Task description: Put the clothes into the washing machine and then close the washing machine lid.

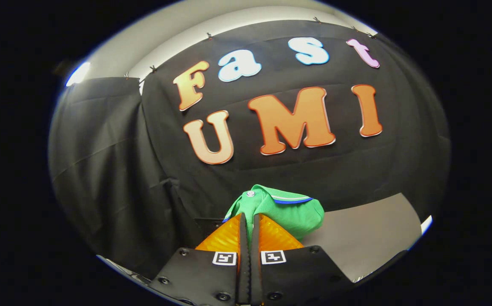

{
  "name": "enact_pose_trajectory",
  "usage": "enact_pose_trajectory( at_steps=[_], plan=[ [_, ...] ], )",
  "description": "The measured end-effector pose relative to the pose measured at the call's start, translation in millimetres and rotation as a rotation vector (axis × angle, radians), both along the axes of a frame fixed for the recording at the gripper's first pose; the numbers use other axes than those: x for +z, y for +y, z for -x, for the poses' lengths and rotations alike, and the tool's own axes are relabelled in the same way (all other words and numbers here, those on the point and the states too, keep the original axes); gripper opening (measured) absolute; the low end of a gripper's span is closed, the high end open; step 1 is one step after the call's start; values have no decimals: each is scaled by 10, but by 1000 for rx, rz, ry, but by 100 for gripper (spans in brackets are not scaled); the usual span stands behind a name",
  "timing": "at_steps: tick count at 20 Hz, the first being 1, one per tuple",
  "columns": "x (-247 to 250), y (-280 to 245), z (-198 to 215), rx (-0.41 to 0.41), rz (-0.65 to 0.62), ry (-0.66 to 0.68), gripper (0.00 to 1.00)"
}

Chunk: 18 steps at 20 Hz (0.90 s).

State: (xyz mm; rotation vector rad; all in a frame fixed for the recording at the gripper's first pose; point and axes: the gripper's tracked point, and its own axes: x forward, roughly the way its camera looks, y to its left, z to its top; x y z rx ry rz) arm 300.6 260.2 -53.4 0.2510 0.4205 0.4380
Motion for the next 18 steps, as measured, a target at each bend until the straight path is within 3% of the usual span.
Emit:
enact_pose_trajectory(
  at_steps=[6, 11, 18],
  plan=[
    [-640, 885, -20, 59, -23, 85, 8],
    [-1519, 1448, -127, 62, 13, 167, 8],
    [-2788, 1815, -301, -18, 59, 299, 8]
  ],
)
